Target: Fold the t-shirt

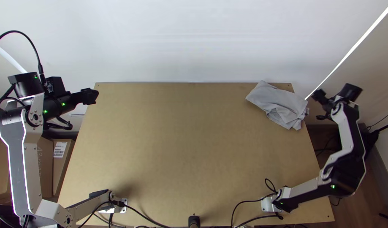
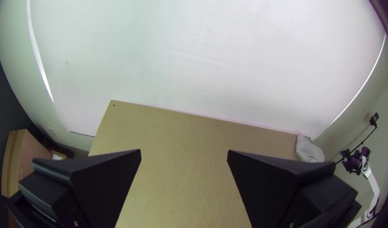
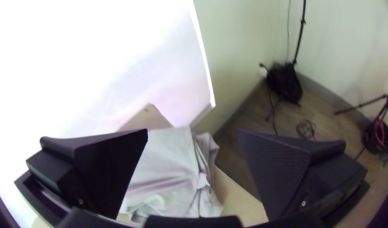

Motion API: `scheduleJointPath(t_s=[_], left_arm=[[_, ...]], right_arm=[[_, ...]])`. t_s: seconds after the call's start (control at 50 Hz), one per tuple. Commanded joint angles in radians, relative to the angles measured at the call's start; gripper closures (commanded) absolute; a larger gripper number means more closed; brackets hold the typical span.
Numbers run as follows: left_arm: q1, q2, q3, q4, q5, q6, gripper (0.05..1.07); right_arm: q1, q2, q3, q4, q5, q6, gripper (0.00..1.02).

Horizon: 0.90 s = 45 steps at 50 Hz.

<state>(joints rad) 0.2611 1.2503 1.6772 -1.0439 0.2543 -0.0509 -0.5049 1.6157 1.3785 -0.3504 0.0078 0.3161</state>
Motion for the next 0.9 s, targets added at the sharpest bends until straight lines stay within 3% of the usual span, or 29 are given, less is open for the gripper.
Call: scheduleJointPath(t_s=[0.0,0.14,0.38,0.46,0.6,0.88], left_arm=[[-0.006,-0.031,0.001,0.033,0.016,0.01,0.1],[-0.006,-0.081,-0.039,0.099,0.011,0.013,0.1],[-0.006,-0.247,-0.18,0.266,-0.029,0.014,0.1],[-0.005,-0.301,-0.22,0.3,-0.039,0.013,0.1],[-0.003,-0.41,-0.32,0.383,-0.105,0.014,0.1],[-0.002,-0.704,-0.671,0.627,-0.116,0.0,0.1]], right_arm=[[0.017,-0.158,-0.049,0.082,-0.028,-0.129,0.04],[0.094,-0.339,-0.061,0.07,-0.169,-0.189,0.04],[0.292,-0.606,-0.036,0.045,-0.155,-0.241,0.04],[0.371,-0.691,-0.044,0.106,-0.081,-0.221,0.04],[0.439,-0.824,-0.045,0.134,-0.062,-0.173,0.04],[0.556,-1.146,-0.354,0.472,-0.063,-0.18,0.04]])
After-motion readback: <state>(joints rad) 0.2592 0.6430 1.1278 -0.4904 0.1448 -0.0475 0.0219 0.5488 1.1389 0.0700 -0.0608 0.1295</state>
